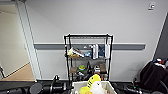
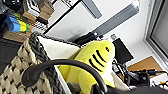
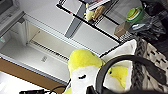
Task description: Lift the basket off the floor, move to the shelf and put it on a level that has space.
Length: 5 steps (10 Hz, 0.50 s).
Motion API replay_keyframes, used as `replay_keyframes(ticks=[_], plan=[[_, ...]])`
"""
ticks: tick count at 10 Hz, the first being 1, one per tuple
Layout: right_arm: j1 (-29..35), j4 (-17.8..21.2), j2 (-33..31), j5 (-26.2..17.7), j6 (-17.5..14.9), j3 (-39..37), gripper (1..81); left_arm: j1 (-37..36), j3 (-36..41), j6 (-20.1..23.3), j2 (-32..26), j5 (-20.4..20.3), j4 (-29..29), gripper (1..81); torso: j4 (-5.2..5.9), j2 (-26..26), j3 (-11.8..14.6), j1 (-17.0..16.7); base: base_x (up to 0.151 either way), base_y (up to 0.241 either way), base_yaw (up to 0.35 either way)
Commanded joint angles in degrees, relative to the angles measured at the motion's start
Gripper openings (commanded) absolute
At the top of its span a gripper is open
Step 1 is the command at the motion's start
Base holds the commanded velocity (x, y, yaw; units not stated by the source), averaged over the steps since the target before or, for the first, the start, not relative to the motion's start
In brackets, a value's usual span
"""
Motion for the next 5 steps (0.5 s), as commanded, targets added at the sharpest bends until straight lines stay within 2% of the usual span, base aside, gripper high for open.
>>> replay_keyframes(ticks=[1,5], plan=[[8.0,-0.3,0.0,0.2,0.1,2.2,1.0,-8.6,2.4,0.6,-0.2,0.2,-0.8,1.0,0.0,0.0,0.0,0.0,0.115,0.0,0.0],[7.6,-0.3,0.1,0.8,0.1,2.2,1.0,-8.6,2.4,0.6,-0.3,0.1,-0.8,1.0,0.0,0.0,0.0,0.1,0.132,0.0,0.0]])
